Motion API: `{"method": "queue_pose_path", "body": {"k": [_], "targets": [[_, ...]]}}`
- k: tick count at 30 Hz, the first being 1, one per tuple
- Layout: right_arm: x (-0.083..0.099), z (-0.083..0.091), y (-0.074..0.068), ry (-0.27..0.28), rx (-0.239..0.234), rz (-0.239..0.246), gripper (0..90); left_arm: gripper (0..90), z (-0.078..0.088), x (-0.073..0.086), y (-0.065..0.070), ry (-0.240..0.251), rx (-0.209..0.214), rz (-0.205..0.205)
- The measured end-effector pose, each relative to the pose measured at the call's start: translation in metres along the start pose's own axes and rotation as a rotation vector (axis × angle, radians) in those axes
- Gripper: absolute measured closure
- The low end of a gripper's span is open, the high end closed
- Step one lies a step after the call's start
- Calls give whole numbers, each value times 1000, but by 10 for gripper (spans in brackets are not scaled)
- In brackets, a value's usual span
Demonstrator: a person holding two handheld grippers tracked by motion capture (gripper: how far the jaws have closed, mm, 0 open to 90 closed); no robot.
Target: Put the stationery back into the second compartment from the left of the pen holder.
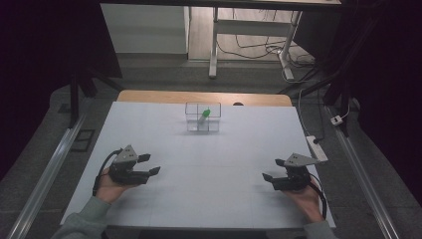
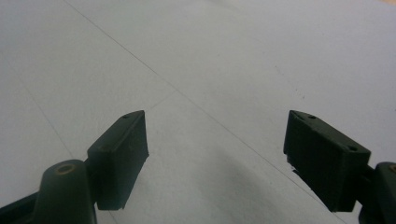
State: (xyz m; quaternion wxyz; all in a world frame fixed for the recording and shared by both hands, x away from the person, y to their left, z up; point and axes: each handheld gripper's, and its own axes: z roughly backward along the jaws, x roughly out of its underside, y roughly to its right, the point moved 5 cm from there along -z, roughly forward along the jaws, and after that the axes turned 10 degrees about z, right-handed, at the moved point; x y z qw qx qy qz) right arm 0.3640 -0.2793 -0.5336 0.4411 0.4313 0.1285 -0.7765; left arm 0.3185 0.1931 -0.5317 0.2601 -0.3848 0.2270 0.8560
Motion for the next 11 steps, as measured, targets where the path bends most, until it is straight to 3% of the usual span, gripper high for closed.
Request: {"method": "queue_pose_path", "body": {"k": [11], "targets": [[1, 1, 0, -3, 2, 1, 209, 352, -1, -1, 0, 5, 0, -8]]}}
